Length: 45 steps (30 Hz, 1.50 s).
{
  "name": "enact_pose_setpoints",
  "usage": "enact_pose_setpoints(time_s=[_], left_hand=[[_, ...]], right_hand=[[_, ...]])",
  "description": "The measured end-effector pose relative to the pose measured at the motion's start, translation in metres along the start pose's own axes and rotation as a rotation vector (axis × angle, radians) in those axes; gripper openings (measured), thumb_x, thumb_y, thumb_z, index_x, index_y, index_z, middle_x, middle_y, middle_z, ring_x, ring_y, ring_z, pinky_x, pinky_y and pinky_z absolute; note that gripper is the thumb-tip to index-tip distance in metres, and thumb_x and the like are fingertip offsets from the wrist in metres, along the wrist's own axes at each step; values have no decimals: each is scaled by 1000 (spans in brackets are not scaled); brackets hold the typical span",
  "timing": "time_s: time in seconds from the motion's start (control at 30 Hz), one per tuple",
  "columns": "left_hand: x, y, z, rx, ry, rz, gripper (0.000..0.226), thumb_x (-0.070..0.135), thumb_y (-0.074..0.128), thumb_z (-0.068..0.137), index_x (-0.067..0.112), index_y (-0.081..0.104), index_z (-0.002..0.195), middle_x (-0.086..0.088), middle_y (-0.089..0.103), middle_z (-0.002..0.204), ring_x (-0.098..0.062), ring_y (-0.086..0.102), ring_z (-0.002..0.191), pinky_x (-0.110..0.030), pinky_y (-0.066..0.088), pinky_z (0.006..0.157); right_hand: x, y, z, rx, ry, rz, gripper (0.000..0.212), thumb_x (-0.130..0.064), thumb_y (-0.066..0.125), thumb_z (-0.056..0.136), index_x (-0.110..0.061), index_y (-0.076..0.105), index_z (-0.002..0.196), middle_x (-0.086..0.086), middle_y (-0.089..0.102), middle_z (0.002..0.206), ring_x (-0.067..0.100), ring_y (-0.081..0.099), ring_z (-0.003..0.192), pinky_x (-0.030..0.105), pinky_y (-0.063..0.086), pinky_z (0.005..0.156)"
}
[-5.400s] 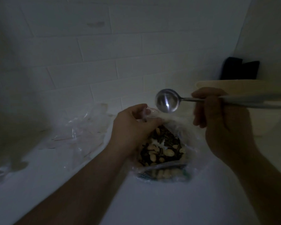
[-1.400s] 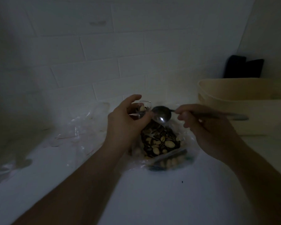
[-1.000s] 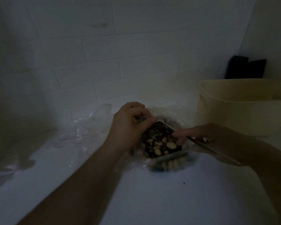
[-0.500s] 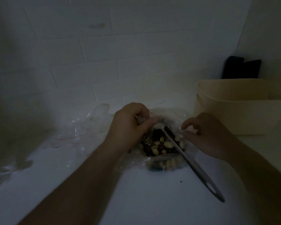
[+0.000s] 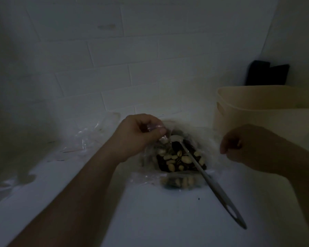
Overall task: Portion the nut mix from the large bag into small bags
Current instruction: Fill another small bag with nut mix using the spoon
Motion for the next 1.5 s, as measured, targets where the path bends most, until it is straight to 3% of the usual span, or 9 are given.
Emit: enact_pose_setpoints(time_s=[0.13, 0.27, 0.4, 0.63, 0.77, 1.07, 1.13, 1.23, 1.5], left_hand=[[8, 10, -1, 45, 52, -223, 8, 26, 85, 81, 22, 78, 85, -19, 71, 86, -26, 66, 80, -44, 53, 79], [12, 21, -6, -59, -31, -418, 24, 21, 83, 81, 23, 73, 103, -10, 72, 92, -26, 68, 84, -38, 56, 79], [8, 27, -8, -76, -186, -521, 43, 30, 80, 85, 13, 64, 122, -15, 75, 103, -29, 70, 92, -37, 60, 82], [-2, 28, -14, -257, -263, -396, 44, 9, 84, 83, -2, 70, 123, -32, 69, 123, -46, 66, 119, -58, 49, 109], [1, 29, -14, -258, -247, -361, 26, 4, 81, 81, 9, 80, 107, -26, 75, 109, -37, 70, 103, -49, 54, 102], [4, 31, -15, -248, -220, -320, 32, 6, 69, 96, 7, 73, 127, -16, 76, 120, -37, 70, 117, -41, 57, 101], [3, 31, -14, -237, -250, -337, 31, 11, 71, 96, 5, 73, 126, -22, 75, 119, -43, 69, 114, -59, 53, 105], [3, 32, -13, -190, -257, -347, 33, 16, 76, 90, 4, 74, 121, -30, 72, 118, -52, 65, 109, -73, 40, 106], [8, 32, -14, -147, -260, -295, 41, 31, 76, 85, -9, 74, 95, -35, 72, 98, -46, 71, 92, -55, 54, 91]], right_hand=[[-34, 14, 3, 392, -174, 471, 17, -22, 73, 92, -35, 72, 104, -19, 68, 85, -10, 63, 73, 2, 45, 60], [-65, 44, 12, 121, -194, 803, 41, -50, 72, 90, -35, 69, 127, -15, 77, 110, 1, 72, 100, 32, 58, 93], [-71, 57, 11, 112, -260, 944, 24, -20, 76, 92, -32, 76, 112, -10, 80, 102, 9, 76, 98, 38, 58, 94], [-57, 64, 19, 197, -165, 972, 8, -20, 78, 90, -21, 76, 97, -3, 80, 90, 12, 76, 79, 30, 55, 66], [-55, 66, 19, 194, -194, 986, 13, -19, 78, 90, -21, 76, 102, -5, 80, 94, 12, 77, 90, 35, 58, 80], [-53, 68, 23, 172, -106, 1124, 12, -23, 76, 88, -27, 81, 99, 5, 80, 93, 27, 78, 91, 59, 60, 89], [-51, 68, 24, 196, -74, 1126, 10, -23, 76, 90, -23, 82, 98, 7, 80, 89, 30, 78, 87, 63, 60, 86], [-49, 66, 24, 200, -58, 1104, 9, -20, 74, 93, -23, 82, 96, 6, 80, 90, 28, 77, 89, 63, 59, 89], [-53, 65, 21, 160, -75, 1044, 6, -27, 78, 90, -23, 82, 94, 1, 80, 88, 19, 77, 86, 43, 63, 82]])
Point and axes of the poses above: each hand's wrist, its own z-axis towards the middle knuckle, its own y-axis out of the palm, x = y × z, the point moved 2 cm from there along z, towards the middle knuckle
